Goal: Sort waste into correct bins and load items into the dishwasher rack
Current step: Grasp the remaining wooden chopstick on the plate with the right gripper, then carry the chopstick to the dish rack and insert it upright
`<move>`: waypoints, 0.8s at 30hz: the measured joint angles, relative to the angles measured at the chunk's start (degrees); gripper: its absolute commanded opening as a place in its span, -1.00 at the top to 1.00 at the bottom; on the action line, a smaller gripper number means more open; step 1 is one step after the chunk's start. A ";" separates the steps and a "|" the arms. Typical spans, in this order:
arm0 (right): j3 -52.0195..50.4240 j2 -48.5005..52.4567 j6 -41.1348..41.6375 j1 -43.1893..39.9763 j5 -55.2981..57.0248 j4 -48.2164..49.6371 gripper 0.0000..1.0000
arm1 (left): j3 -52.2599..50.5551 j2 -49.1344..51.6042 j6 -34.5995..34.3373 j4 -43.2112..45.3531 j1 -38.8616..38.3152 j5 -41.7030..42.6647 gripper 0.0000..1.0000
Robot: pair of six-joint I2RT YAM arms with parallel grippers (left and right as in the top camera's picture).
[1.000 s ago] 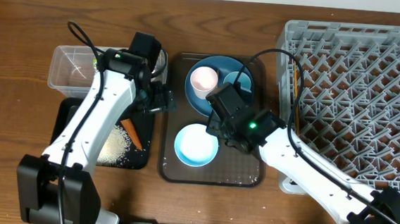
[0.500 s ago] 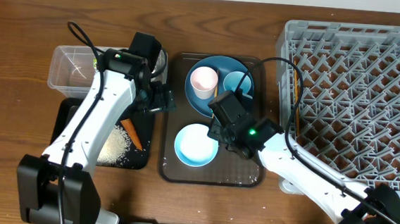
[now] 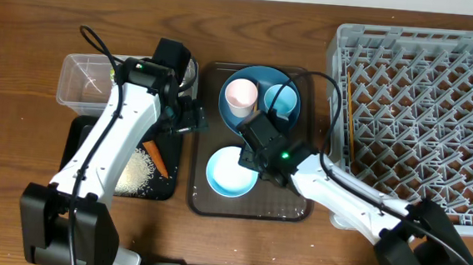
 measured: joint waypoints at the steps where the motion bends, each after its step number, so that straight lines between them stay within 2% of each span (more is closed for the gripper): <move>1: 0.00 -0.02 -0.13 0.00 0.02 0.11 0.72 | 0.00 0.00 0.00 0.00 0.00 0.00 -0.98; 5: 0.00 -0.09 -0.90 0.00 -0.02 -0.31 0.75 | 0.00 0.00 0.00 -0.02 0.00 -0.02 -0.98; 8: -0.02 -1.07 -1.79 0.00 -0.07 -0.72 0.97 | 0.00 0.00 0.00 0.00 0.00 -0.02 -0.98; 19: -0.02 -12.00 -4.15 -0.07 -0.22 -6.54 0.97 | 0.00 0.00 0.00 0.00 0.00 0.00 -0.98; 24: -0.02 -19.76 -8.85 -0.50 -0.57 -8.28 0.98 | 0.00 0.00 0.00 0.00 0.00 -0.02 -0.98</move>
